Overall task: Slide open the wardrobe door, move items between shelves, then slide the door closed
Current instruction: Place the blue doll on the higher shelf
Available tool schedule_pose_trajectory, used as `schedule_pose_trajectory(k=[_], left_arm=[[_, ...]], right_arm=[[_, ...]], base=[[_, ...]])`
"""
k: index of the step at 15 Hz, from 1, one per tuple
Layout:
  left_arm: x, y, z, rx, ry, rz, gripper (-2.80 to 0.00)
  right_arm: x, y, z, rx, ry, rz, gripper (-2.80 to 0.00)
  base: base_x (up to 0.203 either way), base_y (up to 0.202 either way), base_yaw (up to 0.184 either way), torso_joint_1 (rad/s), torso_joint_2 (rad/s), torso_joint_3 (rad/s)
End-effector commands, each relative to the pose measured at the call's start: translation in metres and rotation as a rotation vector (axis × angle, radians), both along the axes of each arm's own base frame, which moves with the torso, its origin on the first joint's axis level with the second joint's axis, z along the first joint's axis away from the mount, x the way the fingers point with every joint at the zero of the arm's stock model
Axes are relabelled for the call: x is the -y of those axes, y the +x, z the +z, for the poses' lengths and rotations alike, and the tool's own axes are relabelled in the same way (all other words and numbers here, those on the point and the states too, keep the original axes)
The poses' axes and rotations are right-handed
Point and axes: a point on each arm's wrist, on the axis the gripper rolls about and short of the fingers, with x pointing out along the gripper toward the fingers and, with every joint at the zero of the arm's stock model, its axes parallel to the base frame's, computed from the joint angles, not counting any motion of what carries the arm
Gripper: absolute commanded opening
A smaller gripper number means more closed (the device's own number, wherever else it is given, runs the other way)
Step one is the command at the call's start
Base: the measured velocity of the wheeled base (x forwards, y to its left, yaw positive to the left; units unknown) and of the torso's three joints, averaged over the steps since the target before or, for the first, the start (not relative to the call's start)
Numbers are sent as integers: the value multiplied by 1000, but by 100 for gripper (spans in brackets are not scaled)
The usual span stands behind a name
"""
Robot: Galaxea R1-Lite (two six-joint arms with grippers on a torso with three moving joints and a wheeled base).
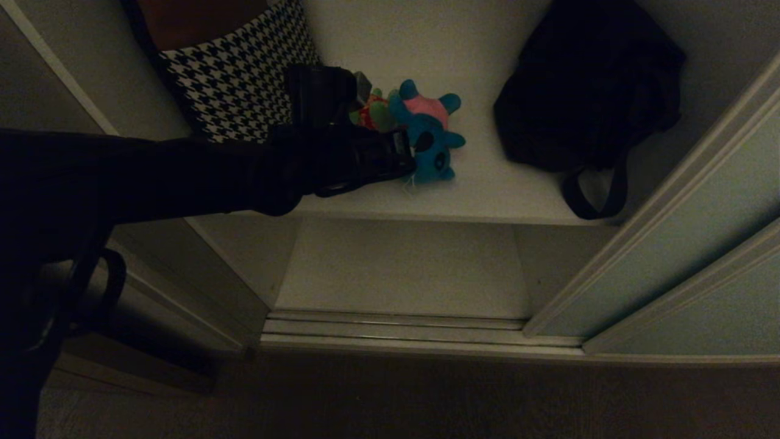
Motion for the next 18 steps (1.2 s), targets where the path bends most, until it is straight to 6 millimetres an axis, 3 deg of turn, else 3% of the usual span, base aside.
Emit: schedule_pose_trajectory(k=[1,7,10,11,14,18], left_arm=[[7,7,-9,-12,4,-1,-280],[30,15,-18,18,11,-23,-280],[31,18,-23,16,21,12,-280],[31,19,-23,23,19,16,0],[29,16,-16,38,8,20,0],[13,-7,21,92,-21,33,0]], right_arm=[[0,0,0,2,-1,0,-280],[0,0,0,2,-1,0,-280],[0,0,0,2,-1,1,-280],[0,0,0,2,-1,2,-280],[0,0,0,2,-1,0,-280],[0,0,0,2,-1,1,-280]], base=[[0,0,0,0,0,0],[0,0,0,0,0,0],[0,0,0,0,0,0],[0,0,0,0,0,0],[0,0,0,0,0,0],[0,0,0,0,0,0]])
